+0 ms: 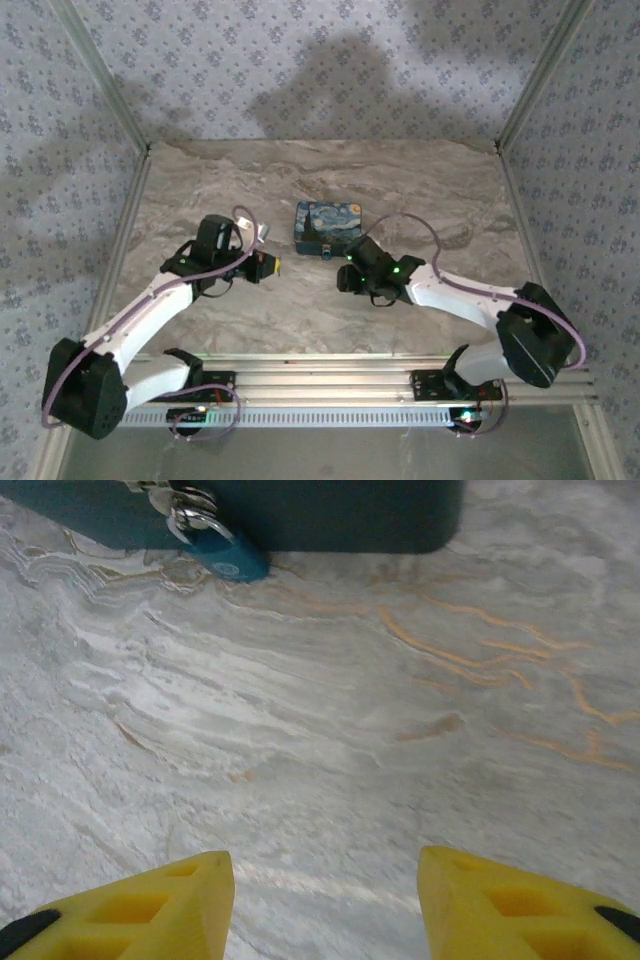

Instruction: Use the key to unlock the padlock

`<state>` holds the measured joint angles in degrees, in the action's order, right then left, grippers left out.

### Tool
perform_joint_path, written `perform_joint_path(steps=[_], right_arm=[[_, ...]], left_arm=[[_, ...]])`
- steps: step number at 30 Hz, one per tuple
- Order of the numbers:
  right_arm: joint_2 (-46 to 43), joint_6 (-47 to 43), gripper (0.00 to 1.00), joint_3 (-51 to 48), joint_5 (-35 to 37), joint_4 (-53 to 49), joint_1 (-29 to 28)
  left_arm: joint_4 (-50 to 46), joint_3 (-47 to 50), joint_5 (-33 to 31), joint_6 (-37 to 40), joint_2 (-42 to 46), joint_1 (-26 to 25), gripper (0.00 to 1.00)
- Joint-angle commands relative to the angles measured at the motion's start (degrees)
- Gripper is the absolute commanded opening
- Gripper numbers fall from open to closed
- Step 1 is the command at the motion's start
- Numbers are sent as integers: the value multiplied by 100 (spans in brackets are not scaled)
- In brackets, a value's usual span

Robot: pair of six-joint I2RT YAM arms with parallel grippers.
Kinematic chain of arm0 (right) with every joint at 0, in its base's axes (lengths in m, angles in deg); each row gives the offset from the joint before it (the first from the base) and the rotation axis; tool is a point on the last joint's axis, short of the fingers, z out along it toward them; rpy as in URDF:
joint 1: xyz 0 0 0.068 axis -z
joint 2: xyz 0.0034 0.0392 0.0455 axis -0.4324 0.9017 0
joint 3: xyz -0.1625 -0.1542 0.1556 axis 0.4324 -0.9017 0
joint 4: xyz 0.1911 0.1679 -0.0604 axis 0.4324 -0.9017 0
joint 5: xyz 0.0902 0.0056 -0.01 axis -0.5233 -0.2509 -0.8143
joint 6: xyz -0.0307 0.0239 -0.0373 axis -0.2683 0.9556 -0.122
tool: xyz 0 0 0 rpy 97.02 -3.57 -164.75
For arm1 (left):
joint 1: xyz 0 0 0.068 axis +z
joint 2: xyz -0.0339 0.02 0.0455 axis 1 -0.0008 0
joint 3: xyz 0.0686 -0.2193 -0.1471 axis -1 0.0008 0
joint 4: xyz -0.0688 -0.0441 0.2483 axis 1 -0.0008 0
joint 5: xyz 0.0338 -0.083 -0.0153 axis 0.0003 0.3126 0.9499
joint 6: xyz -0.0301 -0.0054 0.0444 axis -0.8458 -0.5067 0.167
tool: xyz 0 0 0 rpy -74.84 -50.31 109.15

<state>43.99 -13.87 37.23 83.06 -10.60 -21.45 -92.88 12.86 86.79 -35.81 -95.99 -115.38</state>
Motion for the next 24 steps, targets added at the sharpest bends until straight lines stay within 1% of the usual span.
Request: perform_joint_path(steps=[1,4,7,14,24], right_arm=[[311,293,51,212,129,518,9],[685,267,50,540,91,555,23],[1074,110,50,913,163,560,27],[1934,-117,48,1674,360,495,71],[2562,-210,44,2036,886,605,154]], left_arm=[[-158,222,519,-5,324,-239,0],[-54,416,564,-51,461,-458,0],[299,628,633,-91,492,-564,0],[841,777,810,-105,430,-576,0],[1195,1144,511,-525,490,-573,0]])
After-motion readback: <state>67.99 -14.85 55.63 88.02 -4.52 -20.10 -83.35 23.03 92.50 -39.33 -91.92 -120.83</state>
